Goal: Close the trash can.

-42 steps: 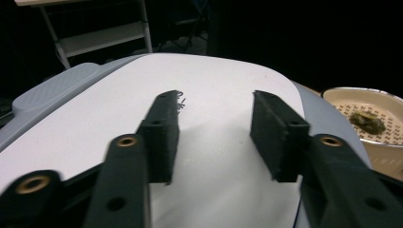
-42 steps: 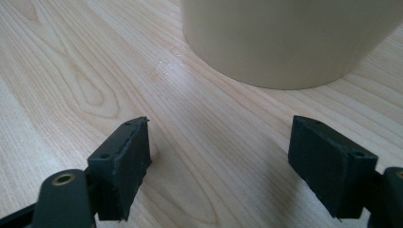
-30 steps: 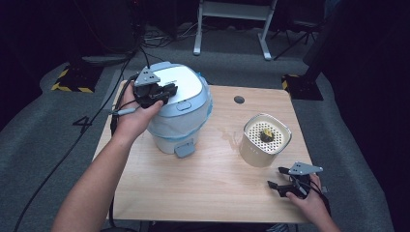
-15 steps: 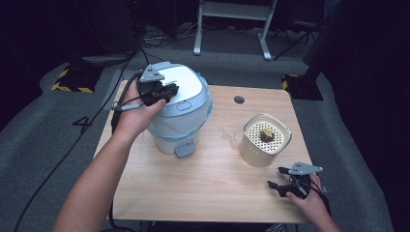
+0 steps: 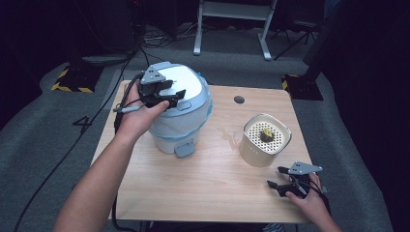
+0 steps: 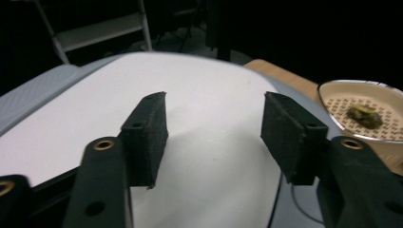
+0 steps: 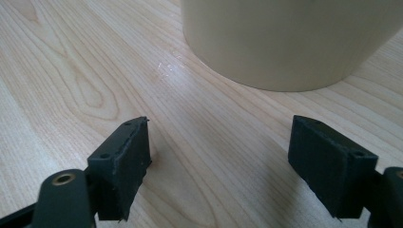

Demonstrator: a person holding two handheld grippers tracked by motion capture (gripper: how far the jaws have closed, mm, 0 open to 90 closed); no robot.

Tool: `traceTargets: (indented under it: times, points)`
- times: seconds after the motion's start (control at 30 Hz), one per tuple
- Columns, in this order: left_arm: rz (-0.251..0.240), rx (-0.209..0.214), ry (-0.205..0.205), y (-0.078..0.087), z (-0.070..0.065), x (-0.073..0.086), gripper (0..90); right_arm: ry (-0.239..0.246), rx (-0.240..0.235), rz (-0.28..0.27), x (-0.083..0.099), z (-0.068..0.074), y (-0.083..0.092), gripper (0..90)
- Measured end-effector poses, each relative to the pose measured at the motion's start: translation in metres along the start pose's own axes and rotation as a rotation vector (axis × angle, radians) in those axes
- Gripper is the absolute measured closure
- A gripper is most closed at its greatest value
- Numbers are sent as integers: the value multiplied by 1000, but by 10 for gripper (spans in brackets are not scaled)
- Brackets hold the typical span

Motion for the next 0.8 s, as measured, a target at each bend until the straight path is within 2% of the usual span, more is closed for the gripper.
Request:
traceTargets:
  times: [0.07,0.2,0.33,0.47,0.8]
  points:
    - [-21,14,-4,7,-5,-3,380,0,0,0,0,0,0,221]
    - [-21,24,-18,21,-13,-1,373,0,0,0,0,0,0,221]
    - [-23,53,-26,34,-25,4,371,0,0,0,0,0,0,221]
    - [-5,79,-56,45,-41,16,370,0,0,0,0,0,0,221]
    - [9,130,-75,57,-68,48,369,0,0,0,0,0,0,221]
Point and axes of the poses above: each handheld gripper's, and its own axes: y roughly backward along the jaws, x roughly out of its underside, z roughly to its left, the point moved 10 cm from there along -y, roughly forward along the jaws, and after that the axes turned 3 degrees about z, right-handed, at the moved point
